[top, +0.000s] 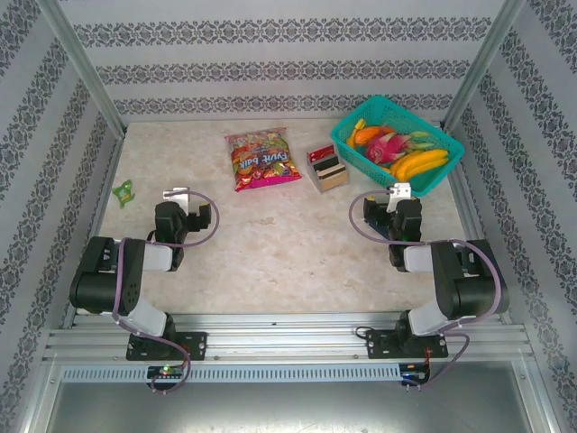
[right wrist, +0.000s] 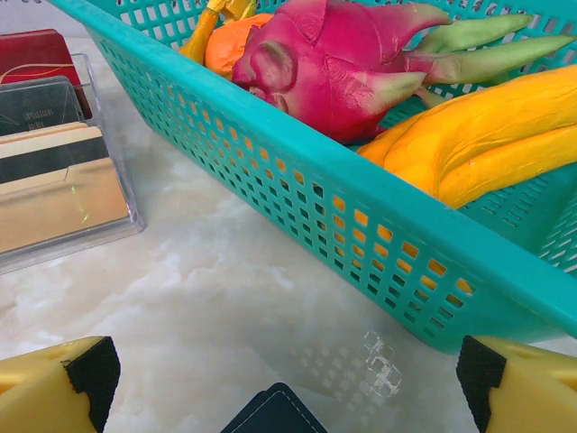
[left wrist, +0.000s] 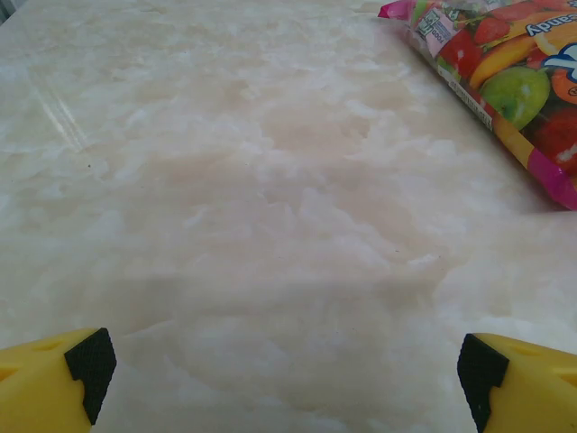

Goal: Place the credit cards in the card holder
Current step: Move the card holder to the bottom-center of the table.

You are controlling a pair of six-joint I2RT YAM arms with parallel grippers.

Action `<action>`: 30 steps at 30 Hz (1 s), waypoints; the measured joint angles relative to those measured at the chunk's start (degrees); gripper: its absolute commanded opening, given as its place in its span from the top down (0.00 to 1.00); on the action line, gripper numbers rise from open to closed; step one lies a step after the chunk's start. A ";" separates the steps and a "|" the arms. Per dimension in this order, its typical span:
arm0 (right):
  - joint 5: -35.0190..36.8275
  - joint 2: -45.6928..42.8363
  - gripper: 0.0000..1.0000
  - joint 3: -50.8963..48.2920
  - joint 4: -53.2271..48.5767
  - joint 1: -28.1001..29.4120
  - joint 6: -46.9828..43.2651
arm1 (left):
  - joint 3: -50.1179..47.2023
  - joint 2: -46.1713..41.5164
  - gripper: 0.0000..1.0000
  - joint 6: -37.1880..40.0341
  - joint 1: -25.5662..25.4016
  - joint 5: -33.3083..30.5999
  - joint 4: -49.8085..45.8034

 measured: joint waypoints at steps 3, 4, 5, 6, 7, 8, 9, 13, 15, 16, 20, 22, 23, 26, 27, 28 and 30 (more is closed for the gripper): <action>0.00 0.00 0.02 0.00 0.00 0.00 0.02 | 0.00 0.00 0.00 0.00 0.00 0.00 0.00; 0.00 0.00 0.02 0.00 0.00 0.00 0.00 | 0.00 0.00 0.00 0.00 0.00 0.00 0.00; 0.00 0.00 0.02 0.00 0.00 0.00 0.02 | 0.00 0.00 0.00 0.00 0.00 0.00 0.00; 0.00 0.00 0.02 0.00 0.00 0.00 0.00 | 0.00 0.00 0.00 0.00 0.00 0.00 0.00; 0.00 0.00 0.02 0.00 0.00 0.00 0.02 | 0.00 0.00 0.00 0.00 0.00 0.00 0.00; 0.00 0.00 0.02 0.00 0.00 0.00 0.00 | 0.00 0.00 0.00 0.00 0.00 0.00 0.00; 0.00 0.00 0.02 0.00 0.00 0.00 0.00 | 0.00 0.00 0.00 0.00 0.00 0.00 0.00; 0.00 0.00 0.02 0.00 0.00 0.00 0.02 | 0.00 0.00 0.00 0.00 0.00 0.00 0.00; 0.00 0.00 0.02 0.00 0.00 0.00 0.02 | 0.00 0.00 0.00 0.00 0.00 0.00 0.00; 0.00 0.00 0.02 0.00 0.00 0.00 0.02 | 0.00 0.00 0.00 0.00 0.00 0.00 0.00; -0.04 0.00 0.02 0.00 0.00 -0.02 0.02 | 0.00 0.00 0.00 0.00 0.00 0.02 0.00; -0.68 0.00 0.02 0.00 0.00 -0.02 0.00 | 0.00 0.00 0.00 0.02 0.00 0.11 0.00; -1.11 -0.02 0.02 0.00 0.00 -0.02 0.00 | 0.00 0.00 0.00 0.02 0.00 0.35 0.00; -2.01 -0.42 0.02 -0.02 -0.02 0.00 -0.07 | -0.35 -0.79 0.00 -0.02 0.00 0.26 0.02; -2.19 -0.87 0.02 -0.02 -0.13 0.00 -0.07 | -1.01 -2.03 0.00 -0.07 0.00 -0.07 0.00; -2.19 -1.42 0.02 -0.02 -0.24 0.00 -0.07 | -1.64 -3.34 0.00 -0.15 0.00 -0.46 0.00; -2.16 -3.54 0.02 0.00 -1.99 0.00 -0.02 | -2.54 -7.06 0.00 -0.63 0.00 -1.16 -0.76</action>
